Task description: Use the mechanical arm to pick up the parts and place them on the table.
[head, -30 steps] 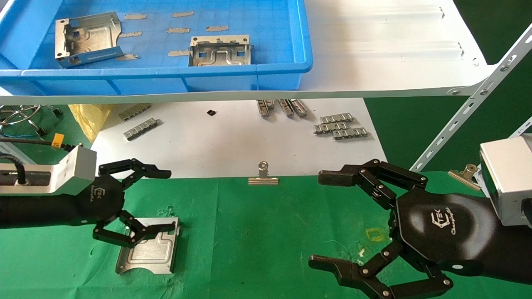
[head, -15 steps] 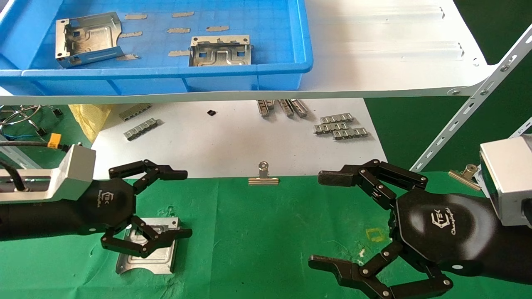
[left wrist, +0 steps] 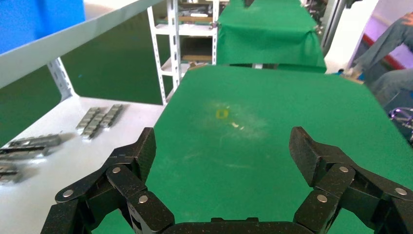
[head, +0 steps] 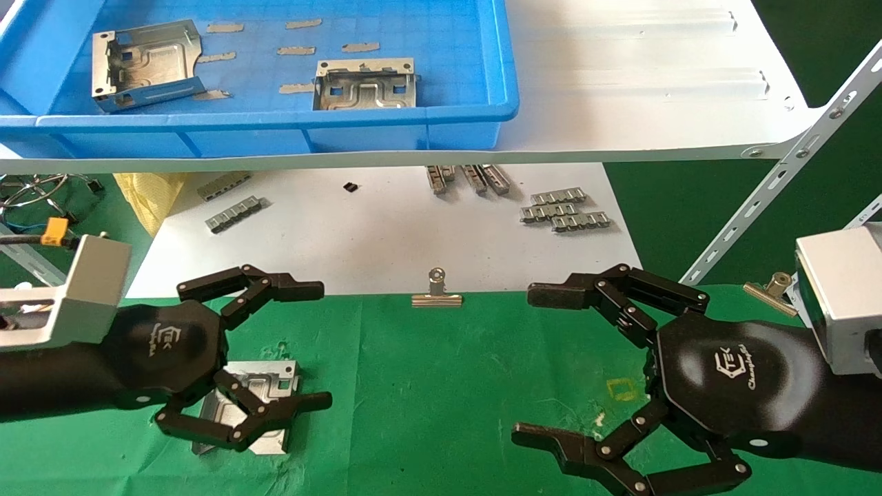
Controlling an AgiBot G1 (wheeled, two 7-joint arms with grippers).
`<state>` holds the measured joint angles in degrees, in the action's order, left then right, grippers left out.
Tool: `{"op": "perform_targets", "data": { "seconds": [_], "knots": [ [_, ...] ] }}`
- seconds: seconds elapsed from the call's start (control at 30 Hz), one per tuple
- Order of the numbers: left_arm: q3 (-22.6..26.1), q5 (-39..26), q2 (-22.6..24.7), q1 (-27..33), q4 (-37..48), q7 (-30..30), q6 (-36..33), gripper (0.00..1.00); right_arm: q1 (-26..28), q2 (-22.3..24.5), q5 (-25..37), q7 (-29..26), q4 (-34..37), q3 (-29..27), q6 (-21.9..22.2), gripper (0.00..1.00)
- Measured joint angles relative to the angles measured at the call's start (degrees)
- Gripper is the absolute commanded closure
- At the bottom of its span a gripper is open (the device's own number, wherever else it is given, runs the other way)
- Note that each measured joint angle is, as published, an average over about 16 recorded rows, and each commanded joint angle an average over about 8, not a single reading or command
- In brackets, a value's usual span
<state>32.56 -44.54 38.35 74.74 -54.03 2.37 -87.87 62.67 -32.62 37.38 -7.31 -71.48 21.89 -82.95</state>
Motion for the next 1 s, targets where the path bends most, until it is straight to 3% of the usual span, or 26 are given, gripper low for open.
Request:
{"op": "perform_targets", "data": {
  "seconds": [0.67,1.0],
  "knots": [
    [-14.6,2.4,-2.9,-11.6,-17.2,-11.5,1.9,0.0,0.0,0.0,0.0,0.0,0.0,0.0,0.0,0.0],
    [-17.5,2.9,-3.5,-14.0,-20.7,-13.6,2.3,0.0,0.0,0.0,0.0,0.0,0.0,0.0,0.0,0.0]
  ]
}}
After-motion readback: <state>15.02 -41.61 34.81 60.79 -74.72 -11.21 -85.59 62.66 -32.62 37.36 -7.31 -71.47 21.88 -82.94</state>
